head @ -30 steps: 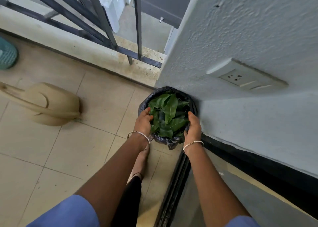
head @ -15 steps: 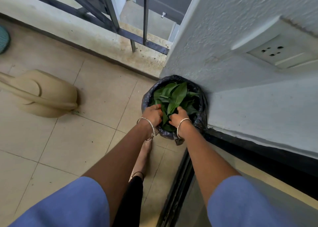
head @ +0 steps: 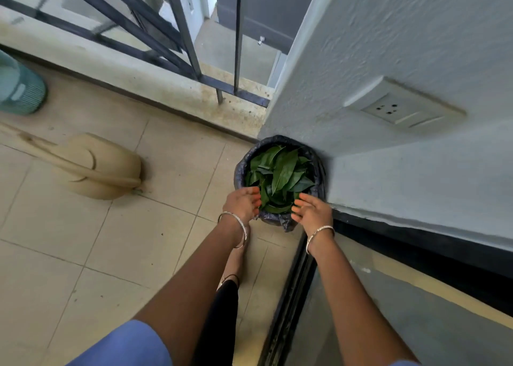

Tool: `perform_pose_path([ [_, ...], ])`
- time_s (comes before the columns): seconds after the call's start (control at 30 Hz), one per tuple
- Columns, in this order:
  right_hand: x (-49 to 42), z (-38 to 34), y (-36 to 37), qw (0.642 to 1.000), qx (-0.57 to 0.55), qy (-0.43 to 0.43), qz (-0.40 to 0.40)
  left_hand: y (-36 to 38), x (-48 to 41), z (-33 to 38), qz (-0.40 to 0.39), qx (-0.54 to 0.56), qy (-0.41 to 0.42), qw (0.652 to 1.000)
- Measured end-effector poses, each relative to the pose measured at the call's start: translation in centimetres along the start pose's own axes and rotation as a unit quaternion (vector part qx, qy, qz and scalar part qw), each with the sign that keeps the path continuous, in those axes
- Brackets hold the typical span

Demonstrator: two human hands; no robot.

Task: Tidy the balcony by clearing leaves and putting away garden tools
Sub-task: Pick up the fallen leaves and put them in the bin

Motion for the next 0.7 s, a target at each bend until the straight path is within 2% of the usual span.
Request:
perform_pose_path([
  [0.07, 3.7, -0.9, -1.1, 0.999, -0.009, -0.021, 0.022, -1.2, 3.5, 0.5, 0.015, 0.021, 0.018, 0.999],
  [0.2, 11.9, -3.5, -1.7, 0.998, -0.029, -0.046, 0.016, -3.3, 12.2, 2.1, 0.027, 0.076, 0.063, 0.995],
  [0.4, 25.8, -8.9, -2.4, 0.993, -0.067, -0.098, -0.020, -6.3, 26.4, 3.0, -0.006, 0.132, 0.106, 0.986],
  [0.6, 38.6, -13.4, -3.7, 0.982, -0.098, -0.150, -0.054, -10.1, 38.7, 2.5, -0.002, 0.175, 0.166, 0.971],
  [0.7, 44.6, -15.0, -3.3, 0.975, -0.118, -0.161, -0.097, -13.0, 43.5, 2.1, 0.002, 0.185, 0.191, 0.964],
])
Point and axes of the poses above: each hand's wrist, its own x-axis away from the middle knuckle, its own y-axis out of the palm, z = x × y, the point moved 4 cm from there along -x, towards the middle knuckle, and after that the axes turned 3 degrees about -y, right-handed, at the moved point
